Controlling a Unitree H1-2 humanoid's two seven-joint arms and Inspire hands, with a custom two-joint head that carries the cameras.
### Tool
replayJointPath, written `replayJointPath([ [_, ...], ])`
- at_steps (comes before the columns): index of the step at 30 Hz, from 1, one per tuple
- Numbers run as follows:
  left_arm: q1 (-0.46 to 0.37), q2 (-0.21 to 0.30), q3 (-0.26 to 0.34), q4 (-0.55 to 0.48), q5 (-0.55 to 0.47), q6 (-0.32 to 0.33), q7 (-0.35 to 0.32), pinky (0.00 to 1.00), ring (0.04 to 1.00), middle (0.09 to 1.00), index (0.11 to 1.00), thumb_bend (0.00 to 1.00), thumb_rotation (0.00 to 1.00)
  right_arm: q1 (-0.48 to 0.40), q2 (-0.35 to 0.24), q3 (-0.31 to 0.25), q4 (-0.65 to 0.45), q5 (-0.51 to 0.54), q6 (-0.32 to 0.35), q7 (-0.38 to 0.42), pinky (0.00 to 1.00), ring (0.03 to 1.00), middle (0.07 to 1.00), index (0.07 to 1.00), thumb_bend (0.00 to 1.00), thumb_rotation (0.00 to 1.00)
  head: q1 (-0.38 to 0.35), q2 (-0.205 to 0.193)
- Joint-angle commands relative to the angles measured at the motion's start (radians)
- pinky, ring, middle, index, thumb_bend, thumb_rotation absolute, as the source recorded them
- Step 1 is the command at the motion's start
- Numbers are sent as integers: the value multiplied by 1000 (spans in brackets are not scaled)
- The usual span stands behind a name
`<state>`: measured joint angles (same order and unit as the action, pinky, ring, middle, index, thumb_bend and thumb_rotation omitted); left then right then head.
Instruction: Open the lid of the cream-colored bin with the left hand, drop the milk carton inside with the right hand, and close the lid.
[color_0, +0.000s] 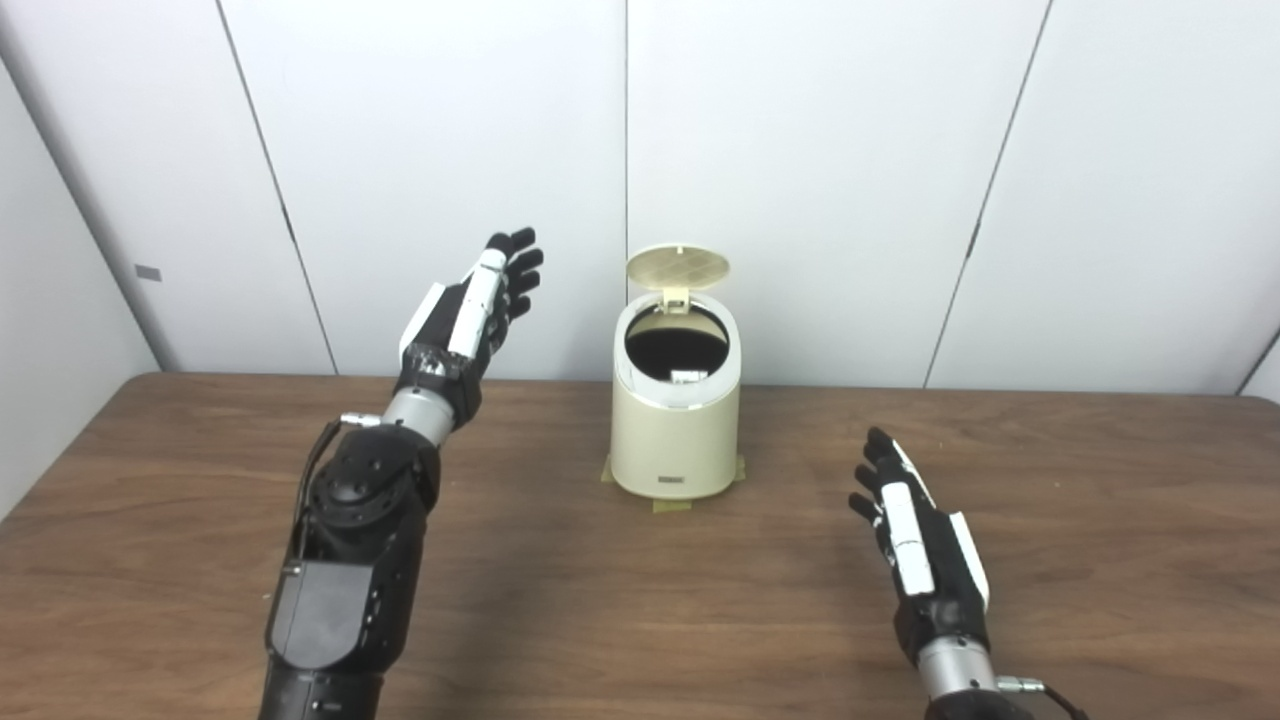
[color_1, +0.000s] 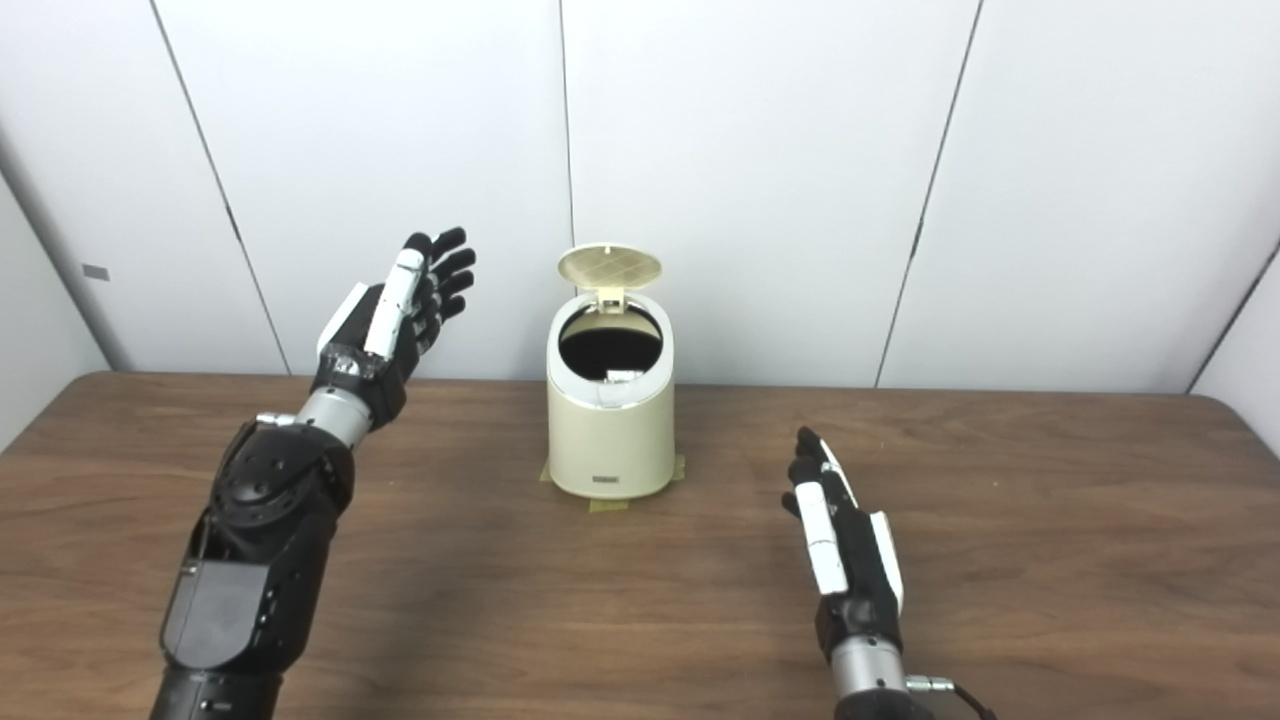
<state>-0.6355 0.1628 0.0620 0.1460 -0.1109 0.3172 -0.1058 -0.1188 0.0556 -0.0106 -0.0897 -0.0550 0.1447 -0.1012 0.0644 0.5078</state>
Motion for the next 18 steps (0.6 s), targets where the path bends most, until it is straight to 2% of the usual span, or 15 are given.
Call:
replayJointPath([
  [1,-99,16,-15,22,19,-67,-11,949,930,916,924,482,937,-17,9,4,-16,5,-65,2,866,926,944,934,589,974,5,-5],
  [3,-129,20,-29,59,28,-82,-23,939,919,901,900,483,919,-16,4,11,-8,-8,-79,1,857,920,940,934,573,991,2,-7],
  [6,-169,29,-52,103,40,-91,-51,957,941,922,923,488,985,-15,-2,23,0,-42,-85,-7,840,913,933,929,580,1000,-7,-9],
  [8,-189,33,-66,126,54,-102,-60,957,943,926,927,493,994,-15,-8,32,2,-73,-85,-14,828,906,927,926,586,1000,-12,-5],
  [11,-219,50,-114,164,110,-142,-74,966,947,927,940,478,1000,-14,-12,37,-1,-100,-80,-21,799,887,914,920,576,1000,-24,-9],
  [15,-245,70,-182,216,200,-211,-73,953,945,921,931,398,1000,-14,-26,35,9,-105,-89,-18,805,892,915,921,513,1000,-25,-12],
  [18,-259,78,-224,224,264,-230,-72,935,947,918,928,419,1000,-15,-40,35,22,-119,-89,-21,796,893,912,922,511,1000,-22,-14],
])
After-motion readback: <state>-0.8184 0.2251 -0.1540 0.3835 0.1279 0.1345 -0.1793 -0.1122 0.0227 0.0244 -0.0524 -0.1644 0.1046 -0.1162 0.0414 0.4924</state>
